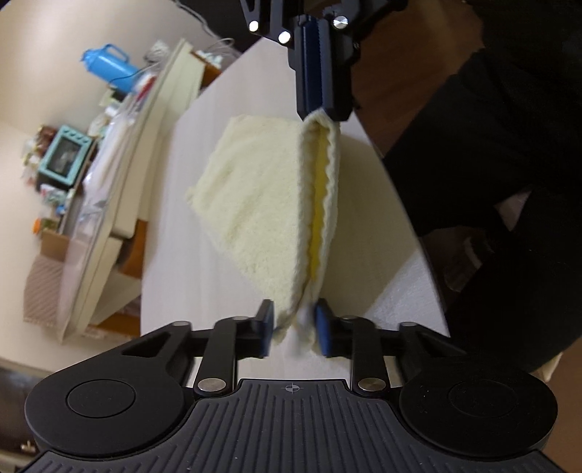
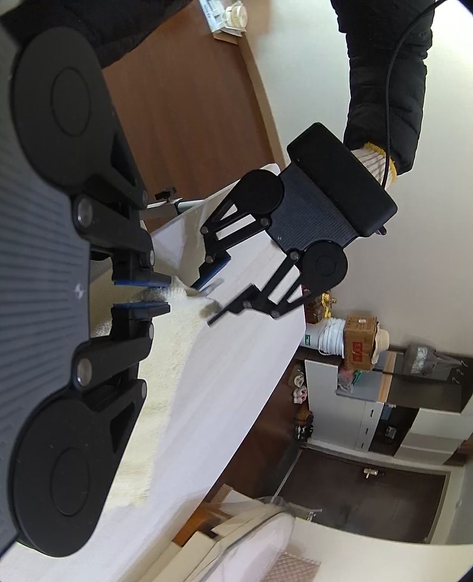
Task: Fold towel
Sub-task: 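Grasp the towel's short end with both grippers and lift it, then fold the lifted end over toward the opposite end with both grippers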
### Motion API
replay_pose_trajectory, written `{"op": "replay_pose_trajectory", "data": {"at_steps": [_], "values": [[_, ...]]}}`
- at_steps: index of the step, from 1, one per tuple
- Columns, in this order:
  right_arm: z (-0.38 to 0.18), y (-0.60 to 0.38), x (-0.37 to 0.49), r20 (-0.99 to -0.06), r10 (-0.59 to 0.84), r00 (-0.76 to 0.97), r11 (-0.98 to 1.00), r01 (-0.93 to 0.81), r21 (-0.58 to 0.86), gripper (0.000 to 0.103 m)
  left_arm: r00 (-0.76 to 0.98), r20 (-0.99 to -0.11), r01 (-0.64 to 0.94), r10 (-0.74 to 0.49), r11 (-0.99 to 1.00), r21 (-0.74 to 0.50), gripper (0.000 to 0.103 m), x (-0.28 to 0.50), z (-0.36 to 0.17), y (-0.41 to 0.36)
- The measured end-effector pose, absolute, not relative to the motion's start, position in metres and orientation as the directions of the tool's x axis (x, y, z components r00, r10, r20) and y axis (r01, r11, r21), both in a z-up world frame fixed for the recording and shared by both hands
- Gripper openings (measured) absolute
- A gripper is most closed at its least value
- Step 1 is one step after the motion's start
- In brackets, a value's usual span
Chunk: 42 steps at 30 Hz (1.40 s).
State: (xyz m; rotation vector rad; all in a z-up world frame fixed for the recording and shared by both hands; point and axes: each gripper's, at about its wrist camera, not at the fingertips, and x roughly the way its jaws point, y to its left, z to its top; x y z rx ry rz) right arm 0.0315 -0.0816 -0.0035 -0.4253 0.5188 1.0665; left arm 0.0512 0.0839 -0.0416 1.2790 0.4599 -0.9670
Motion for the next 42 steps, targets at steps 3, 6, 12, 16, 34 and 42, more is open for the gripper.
{"op": "replay_pose_trajectory", "data": {"at_steps": [3,6,12,16,34,42], "values": [[-0.007,-0.091,0.03,-0.589,0.703,0.399,0.446,-0.892,-0.072,0.01,0.506,-0.795,0.842,-0.334,-0.009,0.54,0.008,0.056,-0.037,0.078],[-0.013,-0.091,0.02,-0.586,0.692,0.421,0.455,-0.885,-0.099,0.012,0.468,-0.82,0.868,-0.329,-0.001,0.496,0.008,0.059,-0.035,0.073],[-0.027,-0.089,-0.007,-0.58,0.642,0.502,0.49,-0.85,-0.193,0.03,0.422,-0.848,0.9,-0.32,0.032,0.435,0.008,0.066,-0.027,0.068],[-0.033,-0.079,-0.021,-0.58,0.608,0.543,0.495,-0.83,-0.258,0.035,0.407,-0.856,0.909,-0.32,0.053,0.412,0.008,0.069,-0.02,0.066],[-0.07,-0.039,-0.063,-0.52,0.531,0.669,0.434,-0.742,-0.512,0.024,0.377,-0.869,0.926,-0.32,0.148,0.347,0.008,0.064,-0.005,0.064],[-0.043,-0.069,-0.052,-0.523,0.567,0.636,0.507,-0.77,-0.387,0.009,0.381,-0.861,0.924,-0.337,0.122,0.361,0.008,0.06,0.003,0.058]]}}
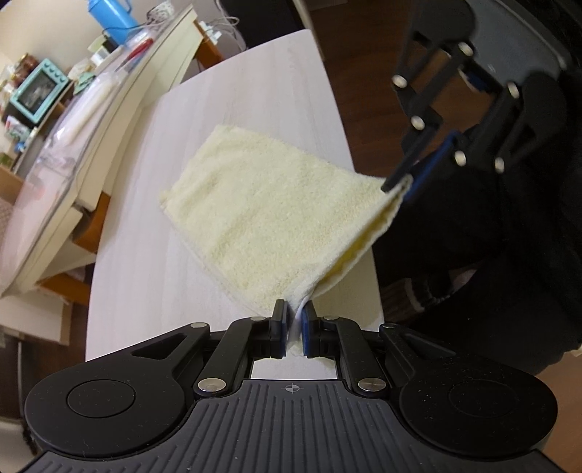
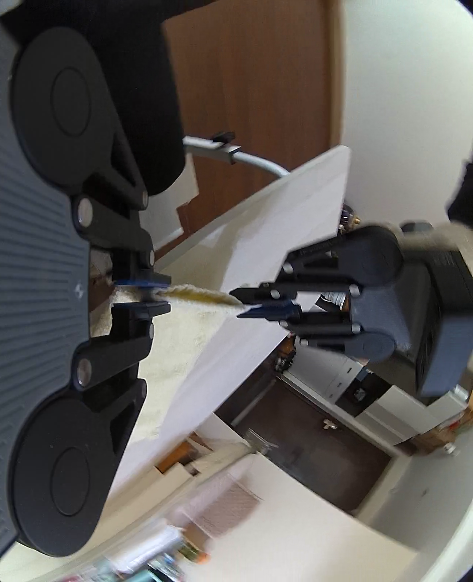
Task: Fold towel
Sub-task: 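Fold the lifted end over toward the opposite end with both grippers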
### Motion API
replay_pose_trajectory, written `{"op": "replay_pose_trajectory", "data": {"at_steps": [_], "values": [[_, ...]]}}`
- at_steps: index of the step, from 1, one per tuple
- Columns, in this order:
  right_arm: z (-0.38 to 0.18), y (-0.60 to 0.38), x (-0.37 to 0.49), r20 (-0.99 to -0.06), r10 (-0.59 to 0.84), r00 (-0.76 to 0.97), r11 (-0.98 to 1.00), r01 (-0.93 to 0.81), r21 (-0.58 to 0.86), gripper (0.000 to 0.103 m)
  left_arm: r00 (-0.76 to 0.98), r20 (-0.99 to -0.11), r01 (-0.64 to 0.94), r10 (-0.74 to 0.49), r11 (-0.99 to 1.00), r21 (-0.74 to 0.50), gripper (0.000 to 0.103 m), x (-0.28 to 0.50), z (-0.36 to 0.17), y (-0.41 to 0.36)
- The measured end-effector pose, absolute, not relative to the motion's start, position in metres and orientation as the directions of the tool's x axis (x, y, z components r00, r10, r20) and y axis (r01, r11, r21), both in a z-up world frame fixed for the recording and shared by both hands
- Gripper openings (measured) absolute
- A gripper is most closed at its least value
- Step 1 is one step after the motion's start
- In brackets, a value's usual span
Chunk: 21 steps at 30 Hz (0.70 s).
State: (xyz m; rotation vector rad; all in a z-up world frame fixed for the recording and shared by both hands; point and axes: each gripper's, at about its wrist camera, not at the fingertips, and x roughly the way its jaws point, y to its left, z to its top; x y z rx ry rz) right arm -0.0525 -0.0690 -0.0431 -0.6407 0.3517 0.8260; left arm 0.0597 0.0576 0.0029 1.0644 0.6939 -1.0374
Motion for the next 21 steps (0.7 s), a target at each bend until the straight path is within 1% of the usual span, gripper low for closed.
{"op": "replay_pose_trajectory", "data": {"at_steps": [4,7,14,21], "values": [[-0.018,-0.104,-0.025,-0.526,0.626,0.576,0.59,-0.791,-0.164,0.009,0.402,-0.843,0.915,-0.357,0.122,0.384,0.008,0.064,0.015,0.048],[-0.007,-0.127,-0.005,-0.515,0.642,0.569,0.627,-0.776,-0.075,0.009,0.422,-0.828,0.906,-0.37,0.133,0.402,0.008,0.072,0.025,0.039],[0.002,-0.166,0.041,-0.514,0.666,0.54,0.671,-0.735,0.098,0.009,0.455,-0.812,0.89,-0.366,0.168,0.423,0.008,0.098,0.036,0.015],[0.005,-0.19,0.066,-0.529,0.666,0.527,0.687,-0.71,0.158,0.009,0.447,-0.825,0.894,-0.344,0.178,0.411,0.008,0.128,0.033,-0.005]]}}
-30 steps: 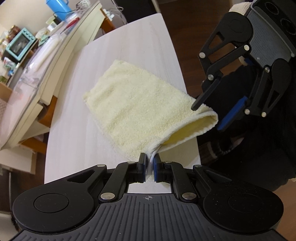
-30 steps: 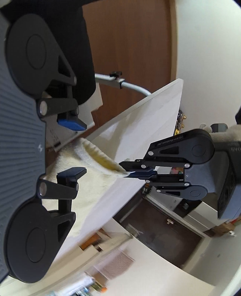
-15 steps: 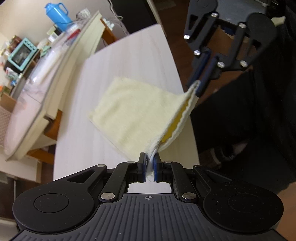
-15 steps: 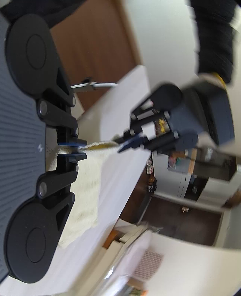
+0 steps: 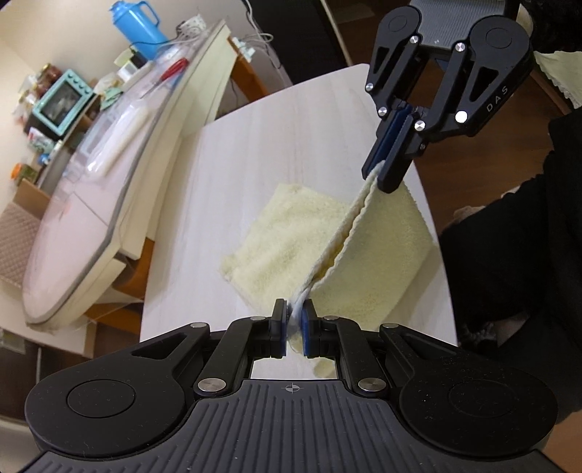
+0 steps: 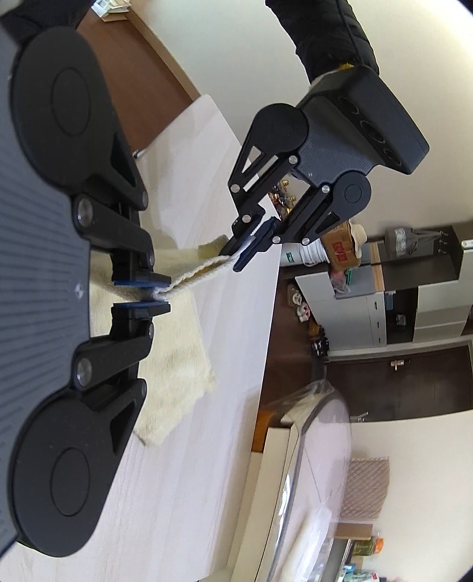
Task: Fold towel
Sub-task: 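Fold the lifted end over toward the opposite end with both grippers, then open both grippers to release the folded towel and lift away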
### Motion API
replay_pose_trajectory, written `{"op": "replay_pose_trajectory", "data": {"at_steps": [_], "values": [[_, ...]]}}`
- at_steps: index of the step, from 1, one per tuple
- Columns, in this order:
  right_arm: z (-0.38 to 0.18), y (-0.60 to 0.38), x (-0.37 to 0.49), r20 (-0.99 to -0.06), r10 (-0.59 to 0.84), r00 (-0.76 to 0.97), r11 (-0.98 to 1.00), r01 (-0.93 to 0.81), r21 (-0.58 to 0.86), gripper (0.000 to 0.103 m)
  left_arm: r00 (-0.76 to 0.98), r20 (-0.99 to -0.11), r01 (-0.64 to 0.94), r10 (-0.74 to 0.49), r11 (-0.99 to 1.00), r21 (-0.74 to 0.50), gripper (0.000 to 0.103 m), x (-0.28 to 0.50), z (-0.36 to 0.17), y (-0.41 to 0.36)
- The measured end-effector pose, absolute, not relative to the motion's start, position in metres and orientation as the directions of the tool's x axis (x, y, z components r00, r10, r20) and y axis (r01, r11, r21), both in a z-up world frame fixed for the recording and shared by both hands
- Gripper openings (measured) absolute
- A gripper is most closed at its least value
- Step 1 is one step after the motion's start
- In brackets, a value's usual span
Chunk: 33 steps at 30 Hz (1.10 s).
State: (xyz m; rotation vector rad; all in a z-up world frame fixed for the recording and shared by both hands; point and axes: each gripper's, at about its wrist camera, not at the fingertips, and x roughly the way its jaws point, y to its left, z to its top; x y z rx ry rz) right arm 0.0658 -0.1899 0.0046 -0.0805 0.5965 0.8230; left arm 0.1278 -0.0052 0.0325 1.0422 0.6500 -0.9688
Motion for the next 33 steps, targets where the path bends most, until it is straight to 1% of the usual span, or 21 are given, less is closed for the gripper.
{"op": "replay_pose_trajectory", "data": {"at_steps": [7,17,26,28,30,31,33], "values": [[0.002,-0.211,0.099,-0.516,0.669,0.535,0.711,-0.664,0.232,0.009,0.463,-0.827,0.885,-0.319,0.222,0.41,0.009,0.167,0.029,-0.024],[-0.026,-0.244,0.152,-0.532,0.658,0.533,0.747,-0.552,0.371,0.009,0.446,-0.842,0.891,-0.303,0.243,0.384,0.01,0.215,0.006,-0.047],[-0.052,-0.25,0.17,-0.563,0.621,0.545,0.78,-0.5,0.377,0.009,0.429,-0.851,0.895,-0.304,0.271,0.354,0.012,0.235,-0.012,-0.055],[-0.056,-0.251,0.171,-0.568,0.613,0.549,0.786,-0.498,0.367,0.009,0.433,-0.85,0.891,-0.3,0.286,0.353,0.016,0.237,-0.014,-0.056],[-0.058,-0.252,0.173,-0.57,0.603,0.558,0.794,-0.489,0.361,0.012,0.44,-0.848,0.884,-0.296,0.309,0.35,0.02,0.241,-0.016,-0.057],[-0.059,-0.253,0.173,-0.569,0.597,0.566,0.799,-0.484,0.356,0.019,0.442,-0.847,0.88,-0.296,0.323,0.347,0.021,0.242,-0.016,-0.056],[-0.06,-0.255,0.174,-0.564,0.583,0.585,0.809,-0.475,0.345,0.023,0.45,-0.844,0.871,-0.292,0.352,0.343,0.023,0.245,-0.017,-0.054]]}}
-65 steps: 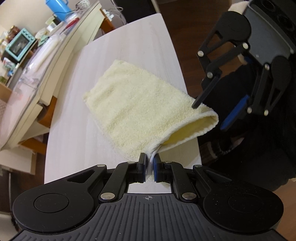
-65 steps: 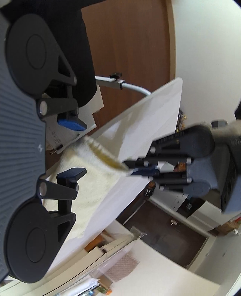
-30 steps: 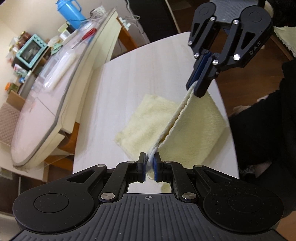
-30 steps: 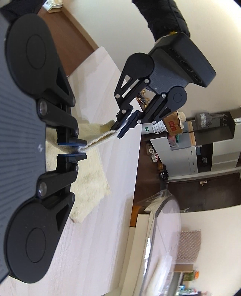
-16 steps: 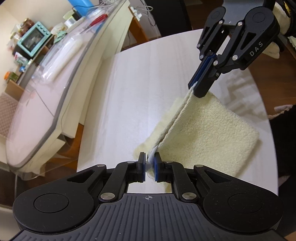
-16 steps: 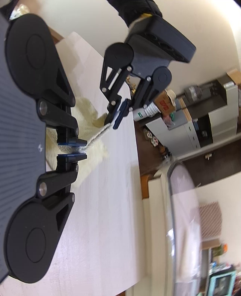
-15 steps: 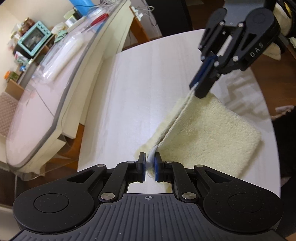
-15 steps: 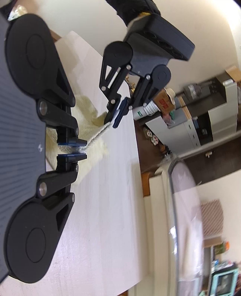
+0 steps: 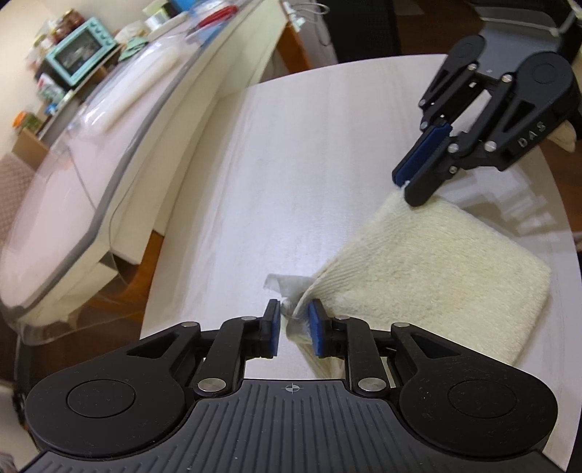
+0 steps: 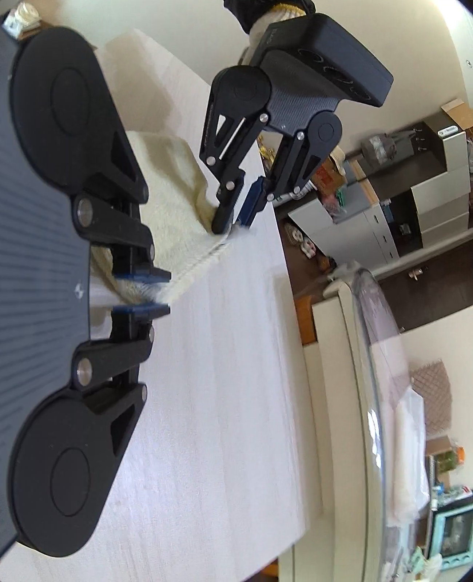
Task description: Fold towel
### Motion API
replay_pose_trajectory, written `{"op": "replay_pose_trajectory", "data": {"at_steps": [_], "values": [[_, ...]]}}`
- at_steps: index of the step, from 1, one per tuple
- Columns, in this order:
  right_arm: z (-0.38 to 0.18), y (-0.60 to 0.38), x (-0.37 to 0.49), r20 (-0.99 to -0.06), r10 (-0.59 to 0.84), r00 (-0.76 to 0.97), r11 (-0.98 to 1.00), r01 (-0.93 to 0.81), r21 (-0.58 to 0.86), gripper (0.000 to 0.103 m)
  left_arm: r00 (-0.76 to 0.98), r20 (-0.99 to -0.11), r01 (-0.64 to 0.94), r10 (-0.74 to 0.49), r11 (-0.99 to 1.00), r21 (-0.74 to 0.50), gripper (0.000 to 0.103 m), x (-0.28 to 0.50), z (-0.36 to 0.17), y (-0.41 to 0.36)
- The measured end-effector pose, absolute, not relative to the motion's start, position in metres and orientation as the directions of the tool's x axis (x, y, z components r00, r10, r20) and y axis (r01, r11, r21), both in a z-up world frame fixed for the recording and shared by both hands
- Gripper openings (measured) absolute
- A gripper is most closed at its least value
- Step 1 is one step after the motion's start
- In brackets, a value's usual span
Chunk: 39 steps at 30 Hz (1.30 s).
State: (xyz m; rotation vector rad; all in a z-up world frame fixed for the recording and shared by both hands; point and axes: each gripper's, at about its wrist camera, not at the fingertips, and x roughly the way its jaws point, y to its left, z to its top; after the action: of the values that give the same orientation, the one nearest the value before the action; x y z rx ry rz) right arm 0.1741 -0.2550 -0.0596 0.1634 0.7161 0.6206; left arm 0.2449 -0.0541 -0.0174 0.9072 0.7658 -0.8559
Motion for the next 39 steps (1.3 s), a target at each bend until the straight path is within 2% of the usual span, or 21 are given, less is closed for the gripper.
{"op": "replay_pose_trajectory", "data": {"at_steps": [2,8,19,24,27,33,36,39], "values": [[-0.06,-0.256,0.174,-0.559,0.572,0.6,0.818,-0.471,0.332,0.023,0.459,-0.842,0.861,-0.283,0.377,0.342,0.027,0.246,-0.019,-0.052],[-0.059,-0.249,0.172,-0.569,0.547,0.614,0.829,-0.493,0.265,0.025,0.477,-0.833,0.831,-0.281,0.455,0.322,0.028,0.243,-0.021,-0.046],[-0.028,-0.245,0.132,-0.492,0.523,0.697,0.845,-0.501,0.189,0.026,0.574,-0.771,0.679,-0.277,0.687,0.259,0.039,0.216,0.007,-0.011],[-0.025,-0.23,0.098,-0.474,0.571,0.67,0.811,-0.548,0.203,0.026,0.631,-0.733,0.579,-0.255,0.783,0.226,0.041,0.187,0.007,0.014],[-0.029,-0.214,0.081,-0.478,0.606,0.636,0.782,-0.587,0.21,0.026,0.651,-0.698,0.562,-0.299,0.807,0.179,0.041,0.184,0.008,0.022],[-0.037,-0.2,0.077,-0.493,0.598,0.632,0.788,-0.577,0.216,0.026,0.695,-0.658,0.594,-0.29,0.748,0.297,0.041,0.2,0.012,-0.005],[-0.032,-0.203,0.081,-0.482,0.581,0.656,0.805,-0.551,0.219,0.027,0.723,-0.623,0.59,-0.298,0.735,0.334,0.053,0.21,0.018,-0.011],[-0.029,-0.206,0.087,-0.48,0.565,0.672,0.819,-0.53,0.221,0.027,0.725,-0.613,0.58,-0.312,0.758,0.3,0.053,0.223,0.025,-0.009]]}}
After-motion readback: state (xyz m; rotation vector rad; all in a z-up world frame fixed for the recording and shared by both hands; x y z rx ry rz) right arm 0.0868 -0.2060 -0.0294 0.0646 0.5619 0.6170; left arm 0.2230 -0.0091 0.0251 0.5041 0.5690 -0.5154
